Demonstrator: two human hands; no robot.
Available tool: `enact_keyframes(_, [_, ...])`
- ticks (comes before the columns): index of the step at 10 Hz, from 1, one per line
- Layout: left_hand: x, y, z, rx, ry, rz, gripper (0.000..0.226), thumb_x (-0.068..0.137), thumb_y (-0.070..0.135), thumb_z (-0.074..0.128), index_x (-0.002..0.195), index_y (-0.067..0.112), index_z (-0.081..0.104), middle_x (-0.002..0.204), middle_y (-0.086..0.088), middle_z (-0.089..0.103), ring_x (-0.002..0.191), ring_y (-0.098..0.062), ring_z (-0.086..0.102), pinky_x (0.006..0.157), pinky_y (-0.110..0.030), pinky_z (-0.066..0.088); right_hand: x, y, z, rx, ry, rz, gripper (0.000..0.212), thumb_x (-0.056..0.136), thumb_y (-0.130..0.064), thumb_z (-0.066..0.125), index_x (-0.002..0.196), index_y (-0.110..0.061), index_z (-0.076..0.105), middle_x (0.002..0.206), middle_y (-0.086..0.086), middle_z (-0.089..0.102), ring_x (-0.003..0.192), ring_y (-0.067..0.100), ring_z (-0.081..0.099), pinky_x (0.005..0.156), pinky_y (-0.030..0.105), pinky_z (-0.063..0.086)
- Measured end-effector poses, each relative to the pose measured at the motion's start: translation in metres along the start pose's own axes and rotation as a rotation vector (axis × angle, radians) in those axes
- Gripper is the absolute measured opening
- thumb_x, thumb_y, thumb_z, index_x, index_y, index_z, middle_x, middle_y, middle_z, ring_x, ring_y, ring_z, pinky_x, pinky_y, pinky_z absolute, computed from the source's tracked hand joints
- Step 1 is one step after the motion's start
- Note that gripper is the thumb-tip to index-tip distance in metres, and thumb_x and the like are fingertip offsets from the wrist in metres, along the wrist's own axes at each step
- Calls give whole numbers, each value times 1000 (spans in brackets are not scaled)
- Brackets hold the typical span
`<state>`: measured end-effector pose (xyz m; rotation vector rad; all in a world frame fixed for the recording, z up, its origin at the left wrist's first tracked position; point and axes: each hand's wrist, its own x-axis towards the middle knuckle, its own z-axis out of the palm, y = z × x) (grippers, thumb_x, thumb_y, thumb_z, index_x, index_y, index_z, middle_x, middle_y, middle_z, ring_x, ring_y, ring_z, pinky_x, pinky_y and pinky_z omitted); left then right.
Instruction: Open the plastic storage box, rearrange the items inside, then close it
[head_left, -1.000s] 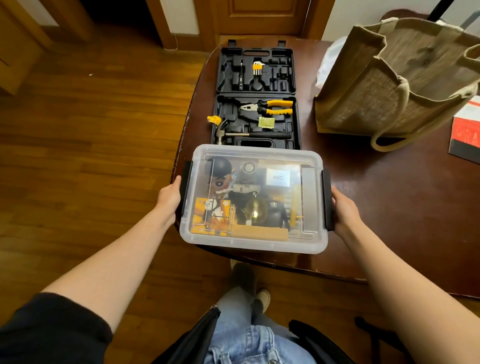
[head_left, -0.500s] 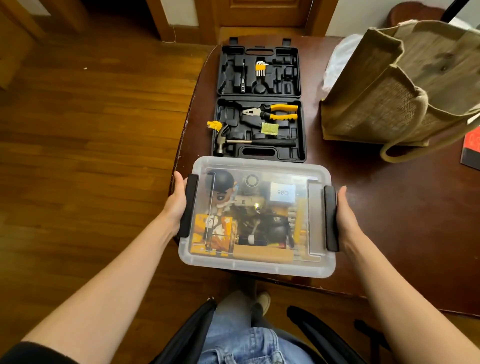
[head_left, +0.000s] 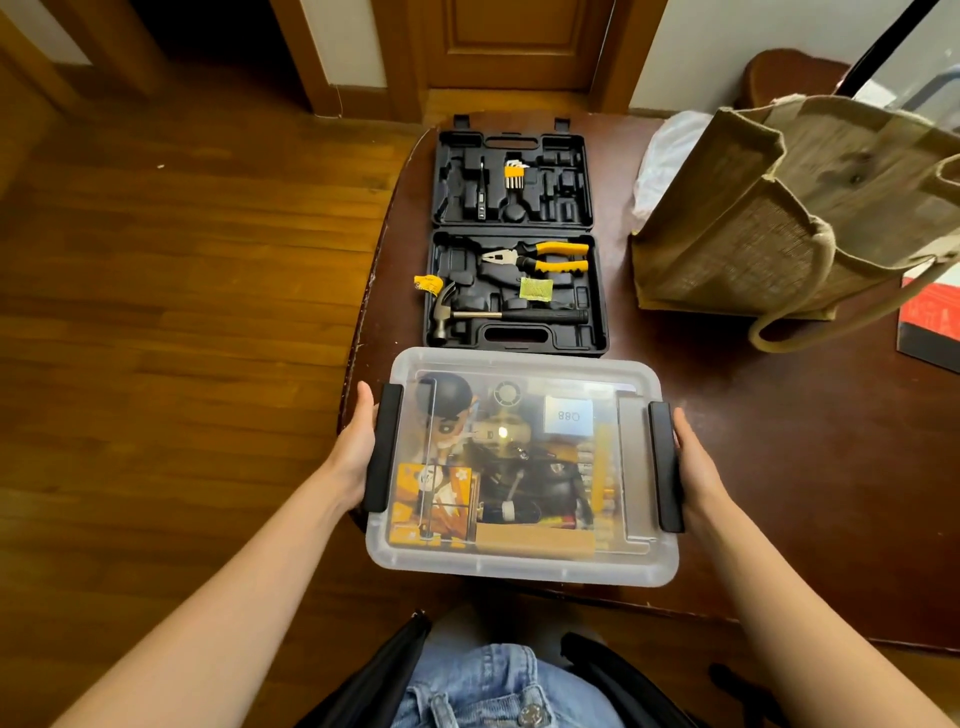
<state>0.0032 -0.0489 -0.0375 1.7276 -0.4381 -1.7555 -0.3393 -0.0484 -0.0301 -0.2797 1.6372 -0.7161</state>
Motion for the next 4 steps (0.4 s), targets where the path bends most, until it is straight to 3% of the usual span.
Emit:
enact_keyframes(1, [-2, -2, -4, -46, -39, -33, 72, 91, 68, 16, 117, 20, 63, 106, -10, 72, 99, -25, 68, 79, -38, 53, 1, 9, -10, 90, 20, -3, 43, 94, -50, 45, 102, -13, 66, 82, 5, 70, 79, 23, 64, 70, 37, 52])
enact_keyframes(2, [-4, -9, -12, -106, -28, -57, 69, 93, 65, 18, 132, 18, 50, 121, -13, 64, 112, -27, 60, 90, -43, 49, 1, 26, -21, 112, 50, 10, 37, 97, -35, 47, 120, -8, 58, 104, 8, 64, 95, 25, 60, 84, 44, 50])
enact_keyframes(3, [-5, -17, -25, -133, 4, -118, 66, 96, 60, 23, 143, 17, 37, 138, -17, 49, 128, -34, 46, 106, -51, 35, 3, 40, -32, 159, 85, 86, 40, 99, -26, 43, 132, -4, 48, 120, 12, 57, 101, 27, 55, 85, 42, 45])
enact_keyframes(4, [-17, -40, -31, -101, 44, -212, 64, 96, 57, 27, 145, 15, 35, 144, -18, 42, 131, -37, 41, 101, -51, 35, -1, 61, -43, 223, 92, 204, 42, 100, -27, 42, 134, -3, 47, 125, 16, 57, 101, 28, 60, 84, 34, 49])
